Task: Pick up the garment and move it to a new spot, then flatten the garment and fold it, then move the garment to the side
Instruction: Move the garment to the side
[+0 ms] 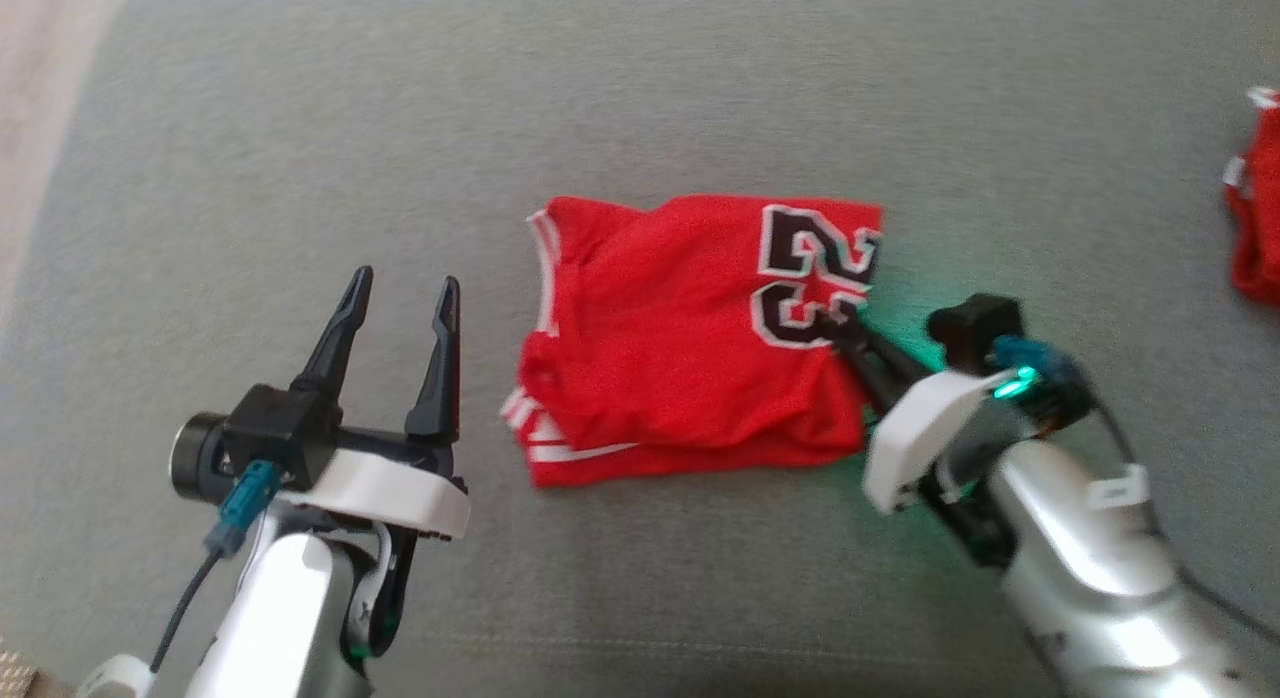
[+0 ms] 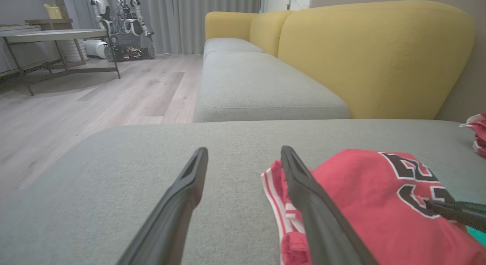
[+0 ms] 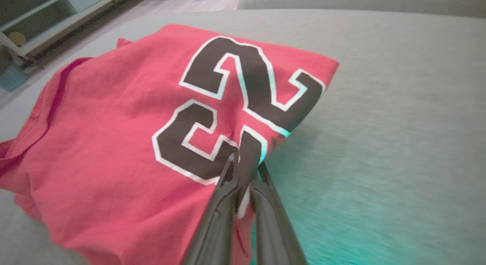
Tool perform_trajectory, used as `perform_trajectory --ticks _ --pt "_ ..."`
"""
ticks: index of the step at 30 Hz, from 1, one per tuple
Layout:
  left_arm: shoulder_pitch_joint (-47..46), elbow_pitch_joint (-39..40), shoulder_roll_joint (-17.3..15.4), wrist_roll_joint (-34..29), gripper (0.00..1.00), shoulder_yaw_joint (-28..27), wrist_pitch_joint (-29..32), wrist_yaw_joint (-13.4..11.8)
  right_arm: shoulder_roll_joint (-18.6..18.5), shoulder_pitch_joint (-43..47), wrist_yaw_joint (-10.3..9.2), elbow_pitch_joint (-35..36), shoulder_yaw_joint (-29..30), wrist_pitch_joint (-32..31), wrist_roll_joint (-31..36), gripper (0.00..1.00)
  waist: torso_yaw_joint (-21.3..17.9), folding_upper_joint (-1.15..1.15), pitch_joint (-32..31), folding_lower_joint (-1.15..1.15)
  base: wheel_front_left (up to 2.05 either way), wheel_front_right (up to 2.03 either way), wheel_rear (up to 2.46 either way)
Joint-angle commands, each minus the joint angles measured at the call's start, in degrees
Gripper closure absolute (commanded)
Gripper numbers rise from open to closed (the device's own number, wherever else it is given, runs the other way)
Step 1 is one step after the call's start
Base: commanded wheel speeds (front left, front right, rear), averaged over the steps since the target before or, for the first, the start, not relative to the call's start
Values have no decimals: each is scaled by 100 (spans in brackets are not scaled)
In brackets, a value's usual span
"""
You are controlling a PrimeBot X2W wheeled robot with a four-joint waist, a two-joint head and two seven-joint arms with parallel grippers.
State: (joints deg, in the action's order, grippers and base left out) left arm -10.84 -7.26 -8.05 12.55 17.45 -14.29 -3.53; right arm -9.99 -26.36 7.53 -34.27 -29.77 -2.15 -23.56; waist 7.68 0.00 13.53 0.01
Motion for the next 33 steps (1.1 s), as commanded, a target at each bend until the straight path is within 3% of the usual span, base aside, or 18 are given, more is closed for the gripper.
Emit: perform_trajectory --ticks 1,14,33 --pt "-185 236 -113 -74 0 -257 -69 3 -193 -101 -4 321 -79 85 84 100 -254 0 -23 -1 0 0 0" --pt "-347 355 -207 -164 0 -217 -70 48 -1950 -569 -4 1171 301 -386 274 100 -1158 0 246 -1 0 0 0" --pt "-736 516 -353 -269 0 -89 -20 71 -4085 -1430 -4 1236 1011 -716 -331 100 -1271 0 1058 -1 0 0 0"
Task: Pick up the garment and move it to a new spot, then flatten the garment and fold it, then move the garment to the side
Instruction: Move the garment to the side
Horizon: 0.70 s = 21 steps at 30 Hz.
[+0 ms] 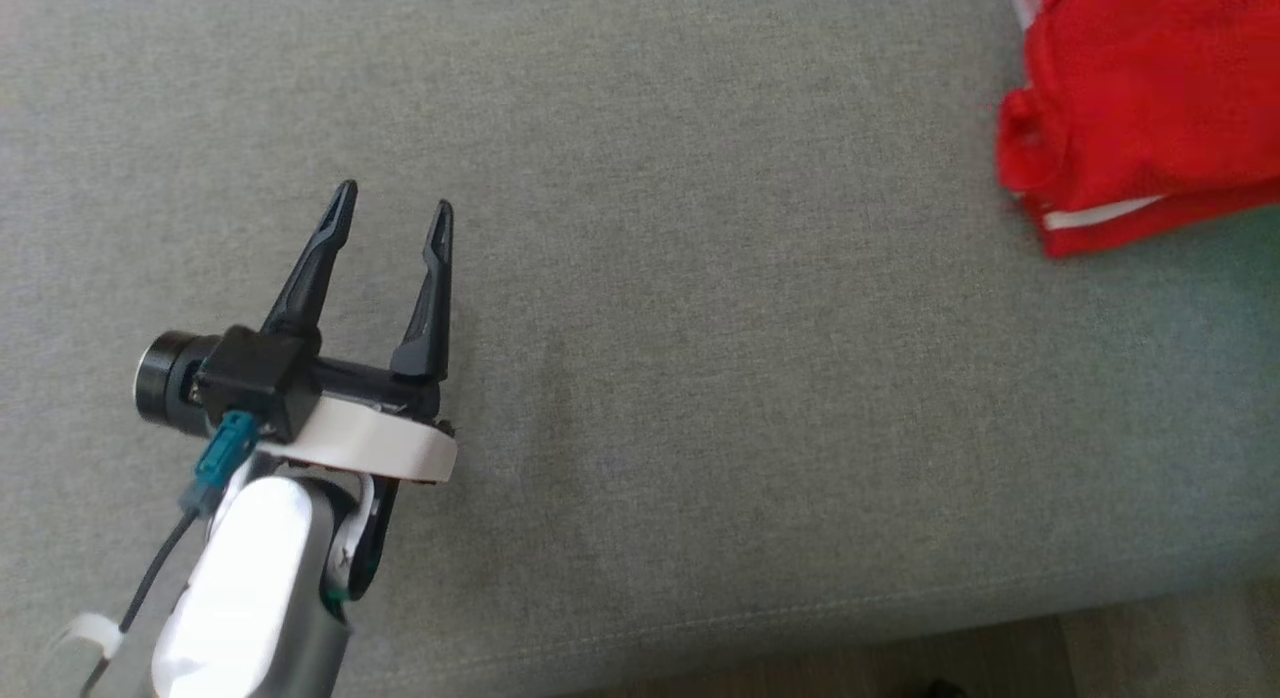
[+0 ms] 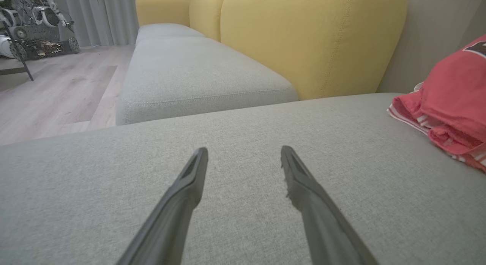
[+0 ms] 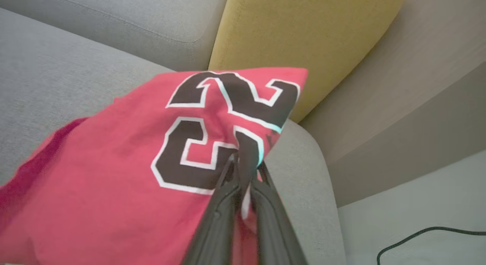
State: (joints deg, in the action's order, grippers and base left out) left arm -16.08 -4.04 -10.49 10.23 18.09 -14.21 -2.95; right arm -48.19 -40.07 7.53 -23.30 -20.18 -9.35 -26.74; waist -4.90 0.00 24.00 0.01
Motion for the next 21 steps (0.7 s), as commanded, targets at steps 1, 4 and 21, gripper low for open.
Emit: perform_trajectory --ticks 1,4,21 --pt "-225 197 -112 -37 0 -147 -29 14 -326 -71 -4 167 94 6 -49 100 -27 0 38 -1 0 0 0" --pt "-280 197 -120 -40 0 -119 -30 27 -460 -122 -4 186 174 52 -125 100 -55 0 116 -1 0 0 0" --pt "-400 174 -233 -6 0 -125 -44 -2 40 -38 -4 -466 891 383 -239 0 -205 0 237 -1 0 0 0"
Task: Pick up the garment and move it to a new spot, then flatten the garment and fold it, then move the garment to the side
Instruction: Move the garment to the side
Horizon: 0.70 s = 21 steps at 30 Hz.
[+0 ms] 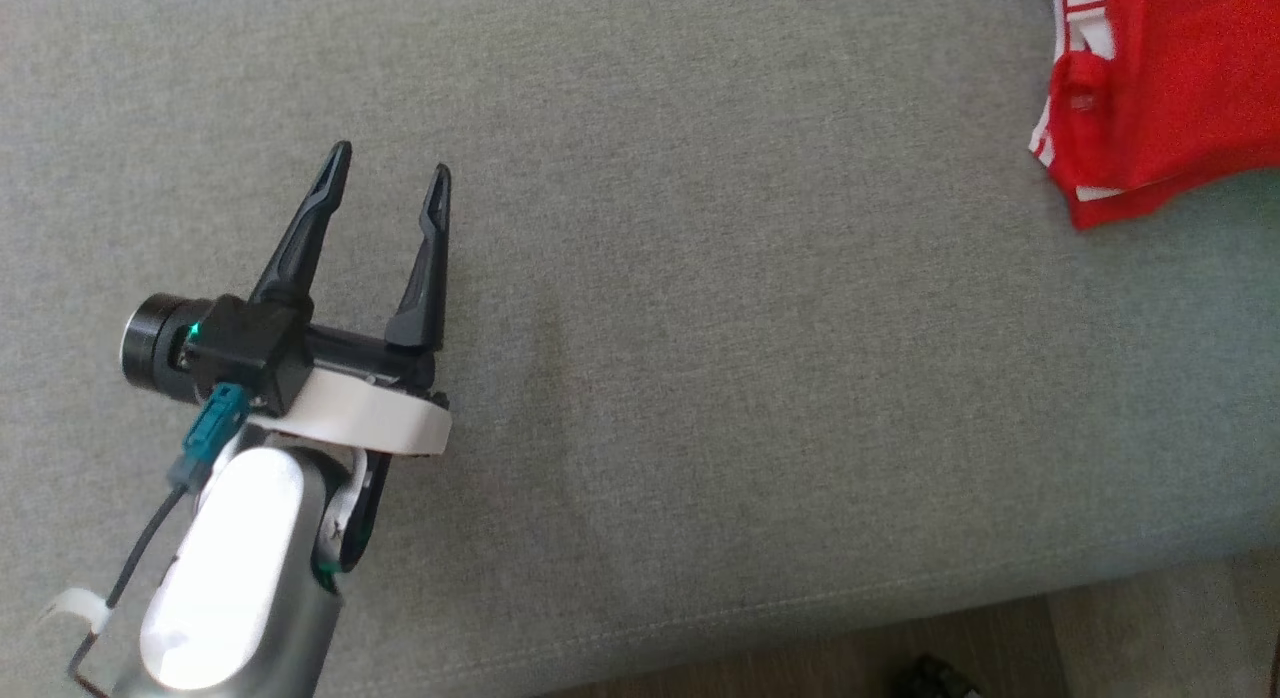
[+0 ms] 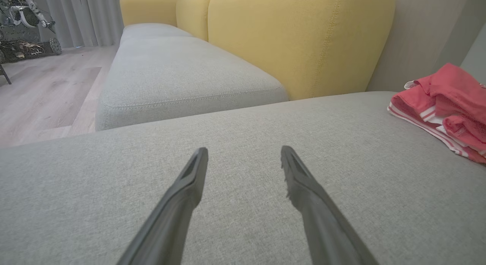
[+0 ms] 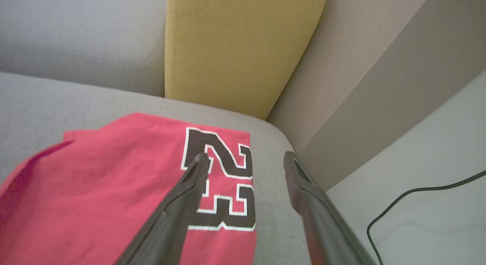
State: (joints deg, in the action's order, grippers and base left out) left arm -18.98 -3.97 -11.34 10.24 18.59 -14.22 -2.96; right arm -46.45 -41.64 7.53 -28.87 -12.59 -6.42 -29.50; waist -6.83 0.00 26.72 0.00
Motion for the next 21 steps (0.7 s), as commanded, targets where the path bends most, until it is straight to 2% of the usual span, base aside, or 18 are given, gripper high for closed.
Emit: perform_trajectory --ticks 1,5,10,11,12,16,21 --pt "-96 158 -151 0 0 -178 -43 -7 -39 173 -4 80 271 150 65 0 -26 0 -73 0 0 0 0" --pt "28 97 -158 56 0 -204 -48 -45 614 571 -4 315 949 457 181 0 -77 0 -319 0 0 0 0" --pt "289 37 -137 180 0 -277 -55 -124 1705 1453 -4 1229 1500 638 550 0 -141 0 -732 0 0 0 0" --pt "344 36 -131 204 0 -288 -56 -141 1914 1647 -4 1456 1571 622 658 0 -143 0 -804 0 0 0 0" --pt "344 36 -131 204 0 -288 -56 -141 1914 1647 -4 1456 1571 622 658 0 -143 0 -804 0 0 0 0" --pt "532 39 -109 290 0 -330 -58 -202 2770 2324 -4 2354 1778 493 971 0 -80 0 -1080 0 0 0 0" --pt "679 50 -83 382 0 -366 -58 -259 3539 2874 -4 3109 1760 419 1260 0 140 0 -1340 0 0 0 0"
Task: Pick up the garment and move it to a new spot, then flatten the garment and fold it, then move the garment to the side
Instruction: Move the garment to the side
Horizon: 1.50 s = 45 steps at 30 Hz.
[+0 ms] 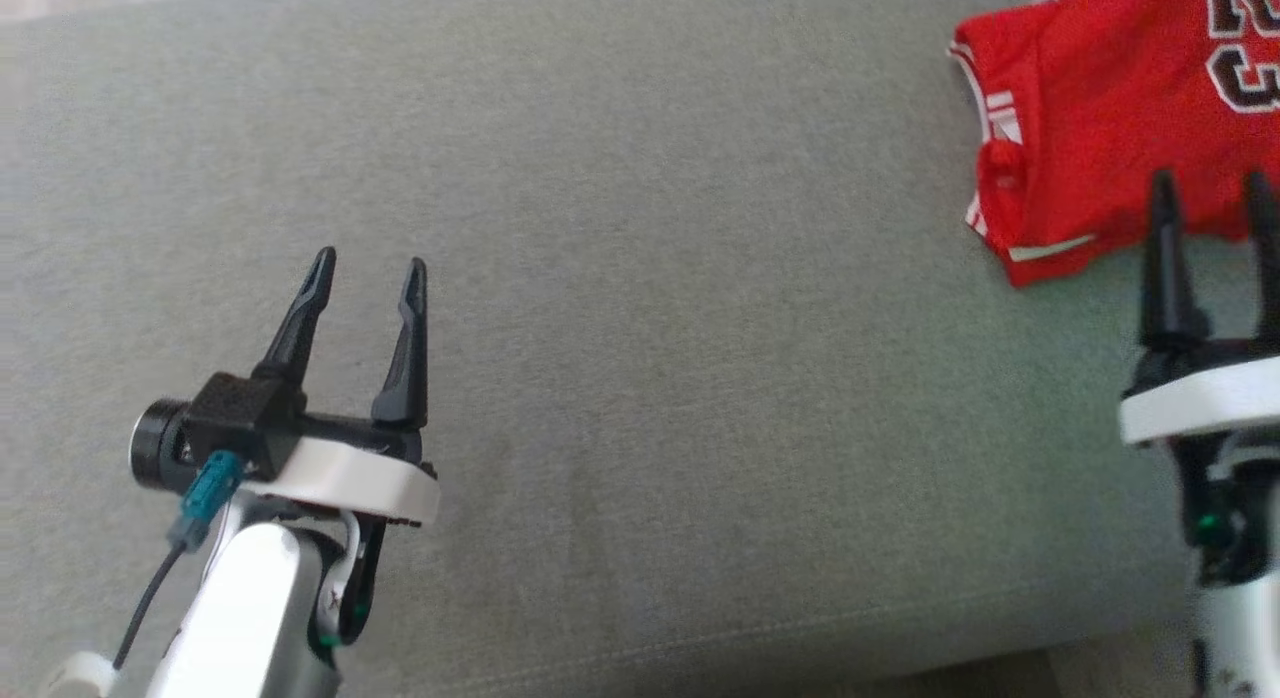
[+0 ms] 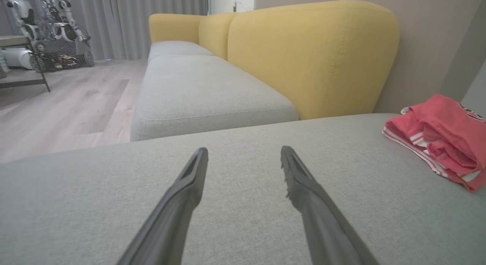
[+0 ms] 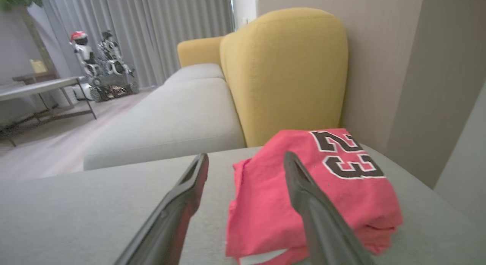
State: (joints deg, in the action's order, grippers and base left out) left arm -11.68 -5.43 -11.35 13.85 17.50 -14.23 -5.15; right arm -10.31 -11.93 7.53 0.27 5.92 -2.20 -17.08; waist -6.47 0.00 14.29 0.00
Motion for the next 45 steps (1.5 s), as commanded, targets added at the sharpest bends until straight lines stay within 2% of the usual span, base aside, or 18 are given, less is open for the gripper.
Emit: perform_trajectory --ticks 1,5,16,29,45 --pt "-24 205 -81 30 0 -263 -57 -55 48 -34 -4 289 -126 15 69 0 158 0 -147 0 0 0 0" --pt "87 223 -89 54 0 -298 -56 -134 374 175 -4 421 -410 6 154 0 400 0 -332 0 0 0 0" --pt "394 143 -141 124 0 -210 -3 -134 642 589 -4 231 -628 188 664 0 889 0 -832 0 0 0 0" --pt "894 71 -285 239 0 -101 137 -89 726 1332 -4 316 -542 138 854 0 826 0 -1424 0 0 0 0" --pt "1122 148 -377 323 0 -136 140 -198 742 1537 -4 530 -596 10 950 0 858 0 -1563 0 0 0 0"
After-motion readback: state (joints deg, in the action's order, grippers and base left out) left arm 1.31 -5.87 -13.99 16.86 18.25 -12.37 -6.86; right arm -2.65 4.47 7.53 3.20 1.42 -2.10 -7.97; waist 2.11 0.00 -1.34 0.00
